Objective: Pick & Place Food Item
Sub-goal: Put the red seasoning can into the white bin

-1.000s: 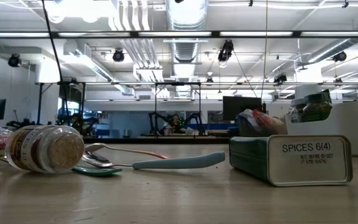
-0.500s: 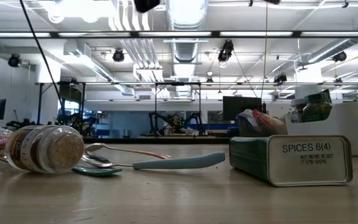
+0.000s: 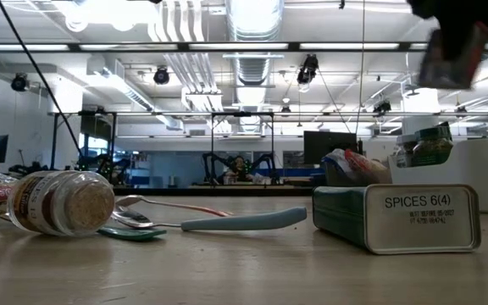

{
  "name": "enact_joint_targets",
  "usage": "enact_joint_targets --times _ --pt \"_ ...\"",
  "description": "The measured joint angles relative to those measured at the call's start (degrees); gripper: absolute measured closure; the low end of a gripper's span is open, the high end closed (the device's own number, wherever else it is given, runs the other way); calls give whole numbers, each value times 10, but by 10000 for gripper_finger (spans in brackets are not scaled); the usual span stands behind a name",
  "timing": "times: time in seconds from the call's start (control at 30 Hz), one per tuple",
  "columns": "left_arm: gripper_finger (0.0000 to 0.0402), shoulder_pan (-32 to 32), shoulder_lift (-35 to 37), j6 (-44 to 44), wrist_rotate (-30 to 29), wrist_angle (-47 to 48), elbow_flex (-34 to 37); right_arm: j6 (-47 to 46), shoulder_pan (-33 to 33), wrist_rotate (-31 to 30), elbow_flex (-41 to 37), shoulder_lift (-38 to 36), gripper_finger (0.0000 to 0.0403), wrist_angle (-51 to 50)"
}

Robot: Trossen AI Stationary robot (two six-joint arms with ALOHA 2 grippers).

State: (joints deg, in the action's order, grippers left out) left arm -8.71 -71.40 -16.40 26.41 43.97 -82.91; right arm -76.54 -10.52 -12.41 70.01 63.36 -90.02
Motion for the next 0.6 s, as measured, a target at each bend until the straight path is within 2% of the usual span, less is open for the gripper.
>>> enact_joint_targets --times 0.2,0.6 --pt "60 0 33 -4 -27 5 37 -47 0 64 -96 -30 203 5" --pt "60 0 55 -36 -29 -35 120 -58 8 110 -162 -4 203 55"
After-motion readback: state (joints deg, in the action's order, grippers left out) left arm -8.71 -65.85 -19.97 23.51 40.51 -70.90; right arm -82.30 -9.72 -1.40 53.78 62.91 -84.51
